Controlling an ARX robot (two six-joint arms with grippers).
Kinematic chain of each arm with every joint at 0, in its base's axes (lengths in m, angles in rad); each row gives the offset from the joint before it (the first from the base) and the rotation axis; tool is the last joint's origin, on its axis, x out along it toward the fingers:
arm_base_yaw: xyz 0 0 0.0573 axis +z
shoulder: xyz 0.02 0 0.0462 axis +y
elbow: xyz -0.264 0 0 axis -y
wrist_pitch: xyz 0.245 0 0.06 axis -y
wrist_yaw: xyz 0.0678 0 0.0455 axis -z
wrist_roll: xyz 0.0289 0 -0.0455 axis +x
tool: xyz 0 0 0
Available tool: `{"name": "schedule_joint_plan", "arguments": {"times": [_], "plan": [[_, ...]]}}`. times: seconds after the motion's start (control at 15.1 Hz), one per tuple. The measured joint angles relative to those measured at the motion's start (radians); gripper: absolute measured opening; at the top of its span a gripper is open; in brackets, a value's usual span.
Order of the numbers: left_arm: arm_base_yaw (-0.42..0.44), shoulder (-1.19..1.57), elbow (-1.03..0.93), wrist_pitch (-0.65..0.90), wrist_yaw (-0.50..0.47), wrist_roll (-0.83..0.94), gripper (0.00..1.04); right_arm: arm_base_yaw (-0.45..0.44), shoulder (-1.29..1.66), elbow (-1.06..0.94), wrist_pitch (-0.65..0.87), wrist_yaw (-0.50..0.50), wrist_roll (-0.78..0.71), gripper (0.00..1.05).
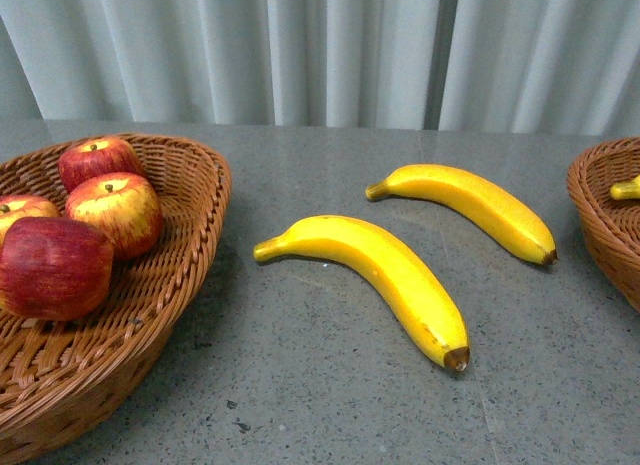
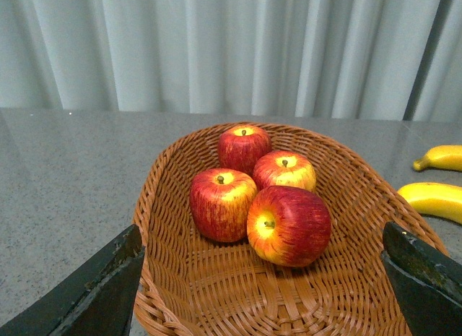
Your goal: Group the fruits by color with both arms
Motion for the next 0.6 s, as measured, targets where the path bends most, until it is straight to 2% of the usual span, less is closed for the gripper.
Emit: {"name": "schedule_joint_plan", "arguments": {"times": [0.07, 0.13, 0.2, 0.33, 0.4, 0.6], "plan": [[0.0, 0.0, 0.0, 0.0, 0.001, 0.0, 0.98, -0.051, 0.076, 0.006, 0.126, -0.143, 0.061, 0.98], [0.0, 0.0, 0.0, 0.0, -0.002, 0.0, 0.98, -0.034, 0.183, 0.016, 0.225, -0.182, 0.099, 0.98], [0.0, 0.0, 0.0, 0.0, 0.0, 0.0, 0.98, 0.025, 0.333, 0.049, 0.36, -0.183, 0.114, 0.98], [0.0, 0.0, 0.0, 0.0, 0.0, 0.0, 0.98, 0.141, 0.643, 0.197, 0.619, -0.117, 0.116, 0.98], [0.0, 0.0, 0.0, 0.0, 0.0, 0.0, 0.98, 0.211, 0.79, 0.291, 0.688, -0.09, 0.109, 0.98], [0.0, 0.0, 0.0, 0.0, 0.0, 0.0, 0.98, 0.399, 1.163, 0.558, 0.644, -0.028, 0.079, 0.98]]}}
